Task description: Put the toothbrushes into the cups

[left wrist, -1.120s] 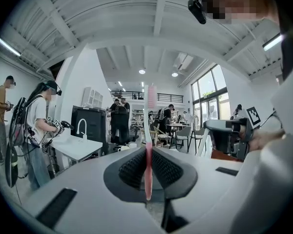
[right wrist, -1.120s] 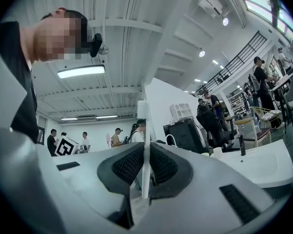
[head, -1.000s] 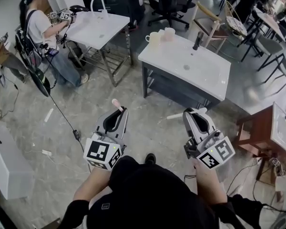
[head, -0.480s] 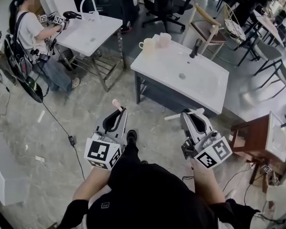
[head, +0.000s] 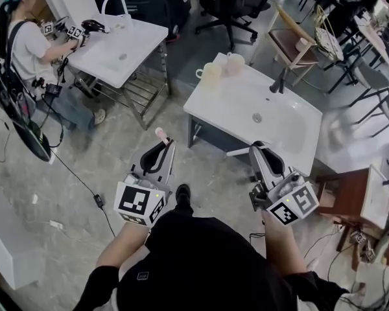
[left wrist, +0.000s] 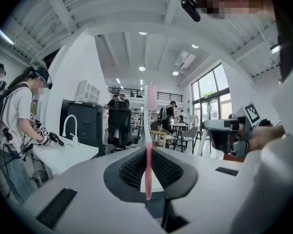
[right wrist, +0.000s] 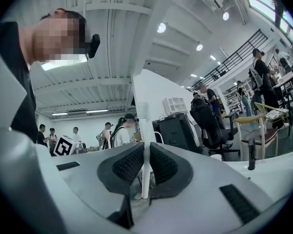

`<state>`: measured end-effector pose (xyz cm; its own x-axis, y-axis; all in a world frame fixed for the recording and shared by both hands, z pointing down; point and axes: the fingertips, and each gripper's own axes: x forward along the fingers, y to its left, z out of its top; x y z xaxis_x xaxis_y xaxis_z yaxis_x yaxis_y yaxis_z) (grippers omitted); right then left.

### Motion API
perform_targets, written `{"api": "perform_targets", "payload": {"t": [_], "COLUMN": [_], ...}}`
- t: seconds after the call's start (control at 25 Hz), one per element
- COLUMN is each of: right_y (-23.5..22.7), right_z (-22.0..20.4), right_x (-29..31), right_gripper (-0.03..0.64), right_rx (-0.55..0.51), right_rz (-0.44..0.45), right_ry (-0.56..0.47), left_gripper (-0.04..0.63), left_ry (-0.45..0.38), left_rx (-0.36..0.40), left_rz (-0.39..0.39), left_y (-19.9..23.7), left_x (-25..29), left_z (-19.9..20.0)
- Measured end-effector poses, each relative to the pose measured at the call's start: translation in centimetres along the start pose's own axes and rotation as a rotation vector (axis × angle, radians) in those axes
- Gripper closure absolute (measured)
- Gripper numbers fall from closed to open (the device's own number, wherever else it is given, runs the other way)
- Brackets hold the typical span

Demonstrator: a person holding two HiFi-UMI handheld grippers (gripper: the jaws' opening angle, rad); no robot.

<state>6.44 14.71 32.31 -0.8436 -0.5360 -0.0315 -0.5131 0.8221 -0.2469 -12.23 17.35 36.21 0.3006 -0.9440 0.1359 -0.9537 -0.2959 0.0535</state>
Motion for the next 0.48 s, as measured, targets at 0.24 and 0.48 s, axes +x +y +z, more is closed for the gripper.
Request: {"api": "perform_targets", "payload": {"t": [0.24, 0.48], "right_y": [-3.1, -6.3], "right_z": [1.2, 2.2], "right_x": [7.5, 13.7], "right_gripper": [0.563, 0.563], "right_rx": [-0.035, -0.100], "right_rz": [-0.032, -0.036], "right_ry": [-0.014, -0.015], "left_gripper": [0.557, 0.557], "left_ry": [-0.018, -0.031], "left_rx": [0.025, 0.057], "left_rz": [-0.052, -0.063], "left_y": [5.2, 8.1], "left_x": [5.9, 11.7], "left_z": [2.0, 3.2]}}
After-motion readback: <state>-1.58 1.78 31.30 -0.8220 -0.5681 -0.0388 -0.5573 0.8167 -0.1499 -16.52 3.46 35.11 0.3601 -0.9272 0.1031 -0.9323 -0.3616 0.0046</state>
